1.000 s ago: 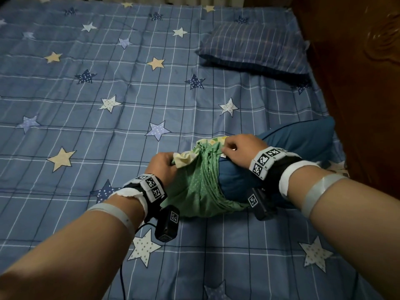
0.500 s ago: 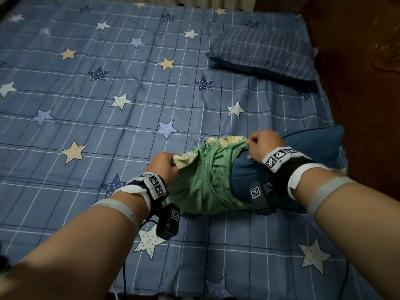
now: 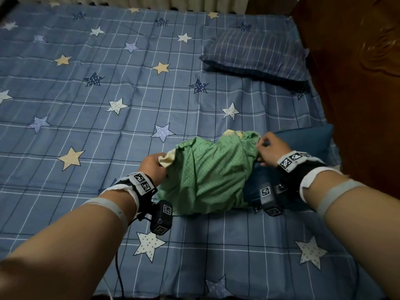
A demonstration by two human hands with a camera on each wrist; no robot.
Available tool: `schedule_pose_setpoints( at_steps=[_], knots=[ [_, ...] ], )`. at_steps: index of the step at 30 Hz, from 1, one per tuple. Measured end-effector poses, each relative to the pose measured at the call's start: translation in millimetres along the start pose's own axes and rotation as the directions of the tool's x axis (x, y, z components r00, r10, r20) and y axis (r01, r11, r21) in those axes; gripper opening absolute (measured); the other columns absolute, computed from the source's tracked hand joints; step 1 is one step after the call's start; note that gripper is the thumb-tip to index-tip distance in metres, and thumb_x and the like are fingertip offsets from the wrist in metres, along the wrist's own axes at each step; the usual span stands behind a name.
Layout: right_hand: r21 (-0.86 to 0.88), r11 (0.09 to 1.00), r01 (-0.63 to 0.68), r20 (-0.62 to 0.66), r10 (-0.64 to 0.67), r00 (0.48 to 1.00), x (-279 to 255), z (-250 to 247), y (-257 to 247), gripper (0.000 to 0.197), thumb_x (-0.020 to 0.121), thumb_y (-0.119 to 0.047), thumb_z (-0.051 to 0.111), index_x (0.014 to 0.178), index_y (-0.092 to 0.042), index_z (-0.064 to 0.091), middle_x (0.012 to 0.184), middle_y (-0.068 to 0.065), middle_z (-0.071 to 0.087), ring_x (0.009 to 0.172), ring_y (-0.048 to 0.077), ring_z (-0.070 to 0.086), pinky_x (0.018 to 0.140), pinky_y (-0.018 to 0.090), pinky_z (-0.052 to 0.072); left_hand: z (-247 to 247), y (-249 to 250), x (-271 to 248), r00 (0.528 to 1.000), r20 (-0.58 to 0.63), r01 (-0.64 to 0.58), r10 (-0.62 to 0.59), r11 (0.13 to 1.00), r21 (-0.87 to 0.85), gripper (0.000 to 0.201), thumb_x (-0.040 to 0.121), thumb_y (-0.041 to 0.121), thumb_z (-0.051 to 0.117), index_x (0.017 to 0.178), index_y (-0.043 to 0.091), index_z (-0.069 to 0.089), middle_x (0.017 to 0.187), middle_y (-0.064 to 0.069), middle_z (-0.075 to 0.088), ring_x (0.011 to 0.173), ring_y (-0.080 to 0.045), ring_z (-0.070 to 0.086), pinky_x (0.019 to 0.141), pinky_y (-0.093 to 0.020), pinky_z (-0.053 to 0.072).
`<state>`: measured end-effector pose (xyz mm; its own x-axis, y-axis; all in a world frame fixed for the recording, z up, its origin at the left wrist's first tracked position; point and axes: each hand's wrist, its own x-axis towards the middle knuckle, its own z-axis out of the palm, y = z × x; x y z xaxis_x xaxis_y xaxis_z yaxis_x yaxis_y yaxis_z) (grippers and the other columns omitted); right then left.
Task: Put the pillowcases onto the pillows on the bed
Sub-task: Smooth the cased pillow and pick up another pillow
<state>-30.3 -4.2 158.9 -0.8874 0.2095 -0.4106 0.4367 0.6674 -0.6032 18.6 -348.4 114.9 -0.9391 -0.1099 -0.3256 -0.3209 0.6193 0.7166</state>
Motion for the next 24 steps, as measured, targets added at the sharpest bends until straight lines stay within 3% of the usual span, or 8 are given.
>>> schedule_pose_setpoints(
  at_steps=[2, 5, 7, 10, 13, 17, 21, 24],
  knots=[
    [0.065, 0.997, -0.036, 0.033, 0.034, 0.999, -2, 17, -1, 0.018, 0.089, -0.027, 0.064, 0.090, -0.022, 0.046, 0.098, 0.011, 0.066, 0.081, 0.033, 0.069, 0.077, 0.048, 0.059, 2, -1, 0, 0.999, 0.024, -0.042, 0.042, 0.999, 0.011, 0.023, 0.088, 0.014, 0.065, 0.069, 0.027, 0.061, 0.070, -0.006, 0.066, 0.071, -0.026, 0.065, 0.072, -0.043, 0.059],
    [0.458, 0.865, -0.203, 0.091, 0.182, 0.979, -5, 40, -5, 0.031, 0.097, -0.018, 0.054, 0.119, -0.017, 0.032, 0.108, 0.011, 0.055, 0.059, 0.021, 0.066, 0.052, 0.031, 0.056, 6, 5, -3, 0.988, 0.086, -0.133, 0.130, 0.991, 0.026, 0.013, 0.082, 0.024, 0.061, 0.069, 0.023, 0.057, 0.067, -0.003, 0.062, 0.068, -0.019, 0.056, 0.067, -0.032, 0.049],
    [0.542, 0.793, -0.279, 0.113, 0.260, 0.959, -1, 51, -3, 0.043, 0.100, -0.022, 0.049, 0.136, -0.012, 0.028, 0.118, 0.011, 0.048, 0.060, 0.022, 0.064, 0.048, 0.029, 0.050, 7, 9, -7, 0.972, 0.142, -0.194, 0.187, 0.980, 0.037, 0.012, 0.079, 0.027, 0.054, 0.068, 0.022, 0.053, 0.066, 0.000, 0.059, 0.066, -0.016, 0.053, 0.066, -0.030, 0.044],
    [0.427, 0.868, -0.253, 0.082, 0.241, 0.967, 14, 51, 3, 0.047, 0.097, -0.035, 0.049, 0.127, 0.002, 0.051, 0.110, 0.017, 0.061, 0.071, 0.029, 0.062, 0.062, 0.033, 0.046, 6, 6, -14, 0.939, 0.235, -0.268, 0.250, 0.962, 0.049, 0.012, 0.083, 0.026, 0.053, 0.073, 0.020, 0.056, 0.068, 0.003, 0.060, 0.067, -0.013, 0.054, 0.068, -0.033, 0.048],
    [0.398, 0.877, -0.268, 0.059, 0.267, 0.962, 28, 43, 8, 0.071, 0.073, -0.064, 0.054, 0.103, -0.001, 0.067, 0.111, 0.020, 0.068, 0.100, 0.036, 0.064, 0.095, 0.046, 0.050, 4, 2, -24, 0.896, 0.347, -0.312, 0.278, 0.949, 0.047, 0.014, 0.088, 0.027, 0.055, 0.087, 0.017, 0.065, 0.081, 0.001, 0.070, 0.078, -0.011, 0.061, 0.076, -0.033, 0.052],
    [0.485, 0.827, -0.285, 0.052, 0.298, 0.953, 29, 31, -1, 0.077, 0.048, -0.081, 0.061, 0.083, -0.013, 0.067, 0.098, 0.008, 0.073, 0.093, 0.033, 0.068, 0.093, 0.052, 0.054, -3, 6, -30, 0.853, 0.473, -0.320, 0.219, 0.936, 0.143, 0.025, 0.083, 0.032, 0.054, 0.087, 0.010, 0.065, 0.083, -0.005, 0.070, 0.081, -0.020, 0.064, 0.077, -0.032, 0.051],
    [0.178, 0.930, -0.323, 0.037, 0.321, 0.946, 20, 13, -21, 0.096, 0.057, -0.082, 0.059, 0.118, -0.007, 0.063, 0.114, 0.011, 0.064, 0.100, 0.034, 0.064, 0.097, 0.046, 0.050, -14, 8, -32, 0.917, 0.382, -0.208, 0.112, 0.953, 0.220, 0.031, 0.078, 0.036, 0.051, 0.096, 0.017, 0.068, 0.092, -0.004, 0.072, 0.092, -0.027, 0.067, 0.083, -0.035, 0.054],
    [0.064, 0.962, -0.264, 0.028, 0.262, 0.965, 15, 2, -23, 0.050, 0.084, -0.053, 0.060, 0.108, -0.009, 0.066, 0.118, 0.017, 0.066, 0.085, 0.031, 0.063, 0.082, 0.035, 0.050, -21, 12, -33, 0.975, 0.209, -0.138, 0.071, 0.934, 0.331, 0.013, 0.083, 0.017, 0.054, 0.093, 0.013, 0.062, 0.090, -0.010, 0.069, 0.086, -0.030, 0.061, 0.071, -0.032, 0.043]
  ],
)
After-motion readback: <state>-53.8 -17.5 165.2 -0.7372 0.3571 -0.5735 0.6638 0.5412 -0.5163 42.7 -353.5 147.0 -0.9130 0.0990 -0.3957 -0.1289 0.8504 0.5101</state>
